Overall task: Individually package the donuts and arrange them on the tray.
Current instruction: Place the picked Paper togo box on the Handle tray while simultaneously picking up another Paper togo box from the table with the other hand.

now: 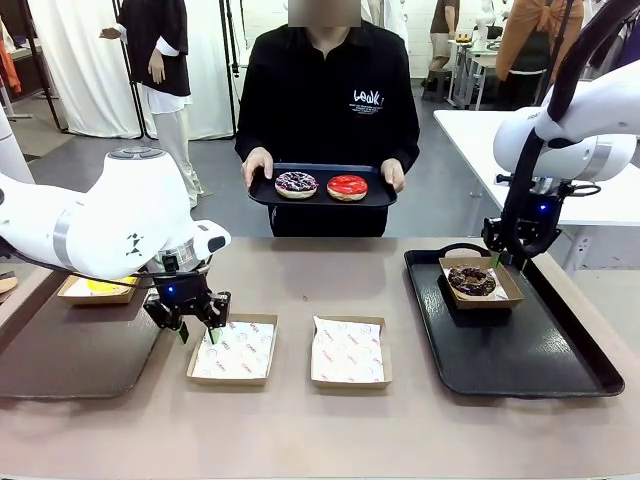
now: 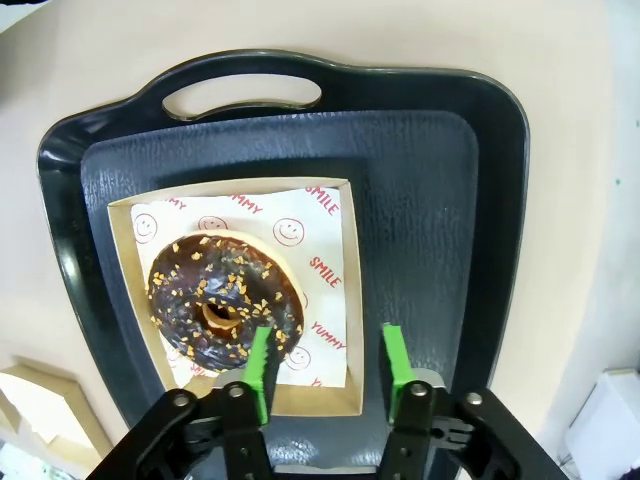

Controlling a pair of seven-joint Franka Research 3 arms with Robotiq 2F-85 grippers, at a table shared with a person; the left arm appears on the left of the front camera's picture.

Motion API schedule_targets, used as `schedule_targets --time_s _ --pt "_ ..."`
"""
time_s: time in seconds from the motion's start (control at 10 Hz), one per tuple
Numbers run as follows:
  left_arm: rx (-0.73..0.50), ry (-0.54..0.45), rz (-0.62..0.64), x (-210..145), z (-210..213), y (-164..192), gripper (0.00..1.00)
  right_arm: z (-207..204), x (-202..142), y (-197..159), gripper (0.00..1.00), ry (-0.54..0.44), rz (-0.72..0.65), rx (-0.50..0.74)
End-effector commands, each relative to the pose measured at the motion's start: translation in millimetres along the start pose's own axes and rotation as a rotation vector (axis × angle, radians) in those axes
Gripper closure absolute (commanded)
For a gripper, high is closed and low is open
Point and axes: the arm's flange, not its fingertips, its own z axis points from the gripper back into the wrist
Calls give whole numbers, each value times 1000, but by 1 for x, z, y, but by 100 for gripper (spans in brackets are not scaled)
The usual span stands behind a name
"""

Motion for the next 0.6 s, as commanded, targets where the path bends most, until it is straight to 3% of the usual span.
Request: schedule_targets --time_s 0.0,0.1,0.2,0.5 --pt "-16 29 -14 2 2 0 100 1 6 -2 5 12 3 14" --pt "-15 32 -13 2 2 1 94 1 5 -3 0 12 4 17" --pt "-14 33 -11 2 3 0 100 2 4 -3 0 10 5 22" --pt "-15 44 -1 2 5 0 100 2 3 -7 0 4 3 37"
